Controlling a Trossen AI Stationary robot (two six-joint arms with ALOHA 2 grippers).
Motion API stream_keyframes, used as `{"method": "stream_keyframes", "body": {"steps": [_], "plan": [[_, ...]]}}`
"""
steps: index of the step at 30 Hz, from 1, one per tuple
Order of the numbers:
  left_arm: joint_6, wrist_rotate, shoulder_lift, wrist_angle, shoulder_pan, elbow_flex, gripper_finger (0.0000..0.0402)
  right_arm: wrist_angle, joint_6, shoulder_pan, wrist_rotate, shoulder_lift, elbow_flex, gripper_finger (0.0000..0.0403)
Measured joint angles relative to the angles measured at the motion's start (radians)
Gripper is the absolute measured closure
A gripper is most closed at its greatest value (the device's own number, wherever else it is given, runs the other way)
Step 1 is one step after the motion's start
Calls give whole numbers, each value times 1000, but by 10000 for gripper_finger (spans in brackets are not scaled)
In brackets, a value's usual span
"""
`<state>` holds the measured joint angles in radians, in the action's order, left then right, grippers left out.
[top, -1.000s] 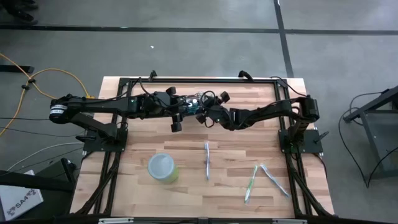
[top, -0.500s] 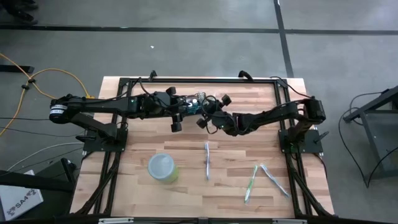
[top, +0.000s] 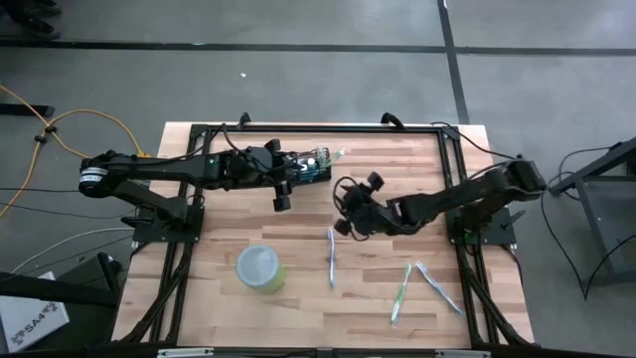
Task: Pick & Place toothbrushing station
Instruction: Put the bottom blue toothbrush into the black mesh mesh organizer
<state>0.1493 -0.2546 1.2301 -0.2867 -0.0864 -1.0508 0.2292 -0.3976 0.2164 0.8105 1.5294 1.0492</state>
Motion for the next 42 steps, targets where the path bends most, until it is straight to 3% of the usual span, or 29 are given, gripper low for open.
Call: {"method": "stream_keyframes", "body": {"steps": [6,15,25,42], "plan": [[0,0,0,0,0,0,228,325,-315,26,-136,-70,-1,266],[0,0,0,2,0,0,228,564,-466,33,-356,-70,-1,266],[0,0,0,2,0,0,228,752,-613,63,-458,-70,-1,266],[0,0,0,0,0,0,228,918,-860,185,-517,-70,-1,266]]}}
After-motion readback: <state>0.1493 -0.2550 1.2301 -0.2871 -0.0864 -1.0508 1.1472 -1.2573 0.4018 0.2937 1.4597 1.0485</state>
